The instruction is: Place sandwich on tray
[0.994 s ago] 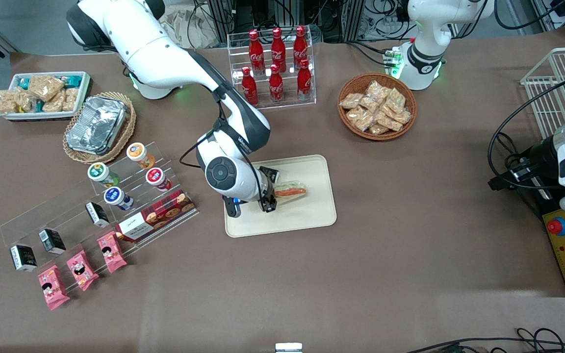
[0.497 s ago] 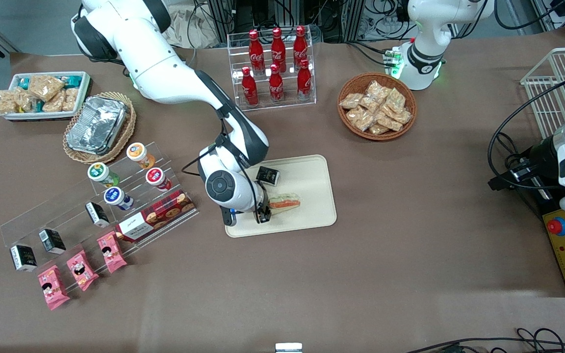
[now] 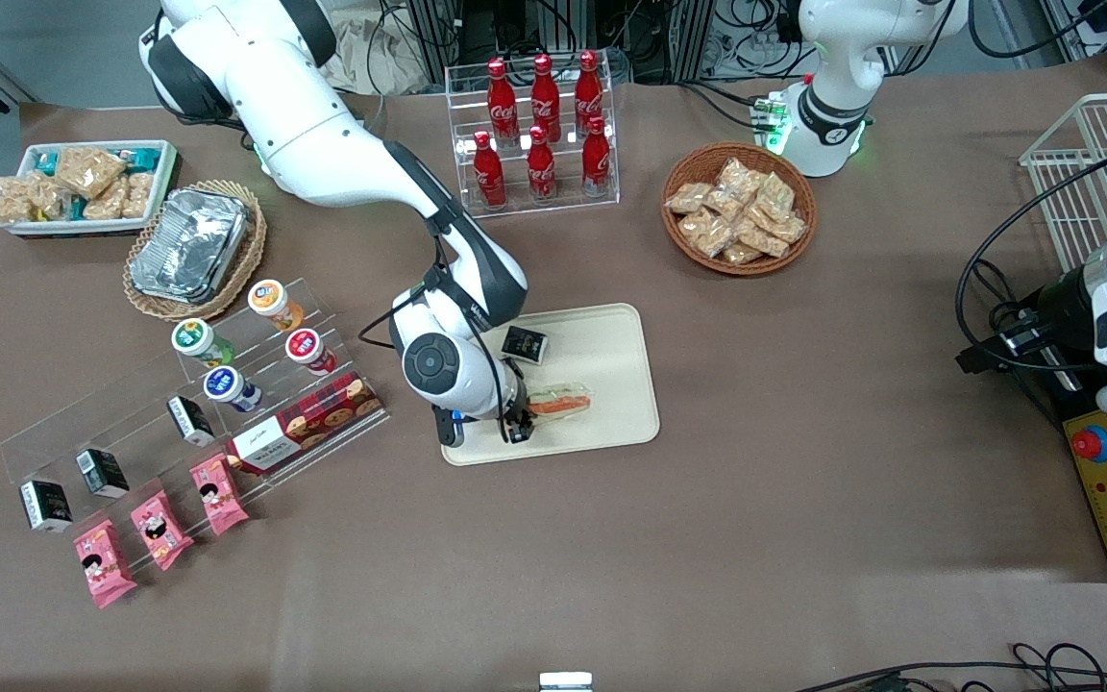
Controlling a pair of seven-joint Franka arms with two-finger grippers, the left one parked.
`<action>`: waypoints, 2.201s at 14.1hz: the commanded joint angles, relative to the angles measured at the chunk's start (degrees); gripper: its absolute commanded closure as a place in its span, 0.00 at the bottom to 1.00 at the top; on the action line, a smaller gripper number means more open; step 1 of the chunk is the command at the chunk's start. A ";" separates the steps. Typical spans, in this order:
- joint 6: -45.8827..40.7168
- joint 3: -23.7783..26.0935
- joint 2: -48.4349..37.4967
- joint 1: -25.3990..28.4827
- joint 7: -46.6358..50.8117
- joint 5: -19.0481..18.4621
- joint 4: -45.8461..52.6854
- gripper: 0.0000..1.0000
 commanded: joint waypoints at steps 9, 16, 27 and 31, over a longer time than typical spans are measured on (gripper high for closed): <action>-1.34 -0.10 -0.70 -0.15 0.45 -0.87 1.95 0.04; -18.91 -0.10 -8.86 -4.10 -4.99 -0.87 6.69 0.04; -38.09 -0.71 -30.75 -10.25 -48.48 -12.82 1.78 0.03; -37.48 -1.06 -36.47 -15.86 -64.80 -15.63 -1.90 0.03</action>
